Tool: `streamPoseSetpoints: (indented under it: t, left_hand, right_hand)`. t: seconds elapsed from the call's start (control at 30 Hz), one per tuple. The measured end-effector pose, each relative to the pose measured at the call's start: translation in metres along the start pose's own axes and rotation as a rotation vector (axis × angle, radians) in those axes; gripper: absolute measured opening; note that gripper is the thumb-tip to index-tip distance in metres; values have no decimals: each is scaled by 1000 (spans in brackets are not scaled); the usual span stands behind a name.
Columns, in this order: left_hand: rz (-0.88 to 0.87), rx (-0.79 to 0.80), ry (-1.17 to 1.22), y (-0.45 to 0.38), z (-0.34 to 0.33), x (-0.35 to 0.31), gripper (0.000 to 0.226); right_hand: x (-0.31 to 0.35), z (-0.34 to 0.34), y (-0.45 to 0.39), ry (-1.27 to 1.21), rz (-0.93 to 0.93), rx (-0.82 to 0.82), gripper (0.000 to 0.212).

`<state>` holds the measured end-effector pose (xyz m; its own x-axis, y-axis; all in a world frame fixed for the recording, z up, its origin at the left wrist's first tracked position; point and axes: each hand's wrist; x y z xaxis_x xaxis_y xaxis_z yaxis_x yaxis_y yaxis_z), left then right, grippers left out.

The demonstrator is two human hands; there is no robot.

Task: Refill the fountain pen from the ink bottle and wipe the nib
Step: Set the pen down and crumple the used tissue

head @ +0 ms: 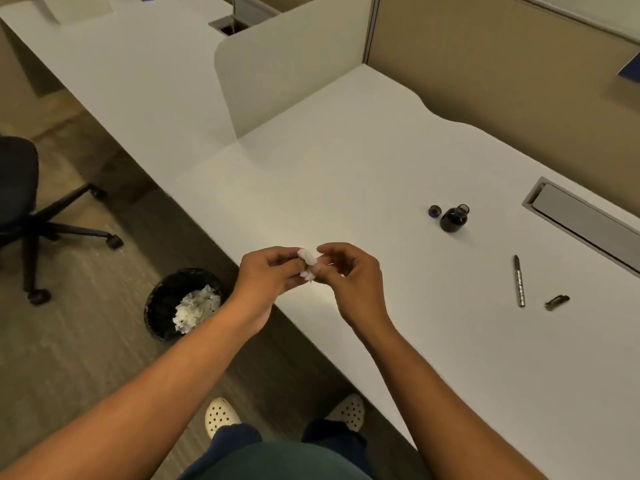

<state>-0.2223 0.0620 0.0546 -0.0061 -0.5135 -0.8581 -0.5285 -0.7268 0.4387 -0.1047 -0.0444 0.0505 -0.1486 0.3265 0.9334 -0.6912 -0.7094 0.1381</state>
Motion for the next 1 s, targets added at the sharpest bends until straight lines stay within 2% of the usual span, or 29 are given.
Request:
streamPoseSetpoints:
  t: [0.13, 0.23, 0.47, 0.57, 0.7, 0.87, 1.0]
  left_hand:
    - [24, 55, 94, -3, 55, -20, 20]
    - [-21, 34, 108, -2, 103, -34, 19]
    - [-297, -271, -236, 1, 209, -37, 12]
    - [-433, -389, -353, 2, 244, -39, 11]
    - [-583, -456, -448, 0, 276, -40, 14]
    - [-554, -403, -506, -15, 311, -33, 15]
    - [-379, -347, -516, -31, 342, -29, 22]
  right_hand:
    - [24, -62, 12, 73, 55, 51, 18]
    - [41, -108, 15, 86, 62, 99, 21]
    - [77, -209, 16, 126, 29, 266, 18]
    - [94, -244, 15, 29, -90, 385, 19]
    - [100, -281, 10, 34, -96, 446, 11]
    - [81, -316, -10, 120, -34, 436, 10]
    - [61, -346, -32, 195, -7, 488, 18]
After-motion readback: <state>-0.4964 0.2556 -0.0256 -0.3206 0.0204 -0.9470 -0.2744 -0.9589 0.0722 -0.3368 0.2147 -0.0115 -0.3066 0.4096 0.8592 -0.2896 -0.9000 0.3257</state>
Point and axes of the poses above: each hand's wrist, its own y-axis away from the middle knuckle, its own z-axis out of the back of the hand, x = y × z, and after that the axes turned 10 degrees about y, right-handed
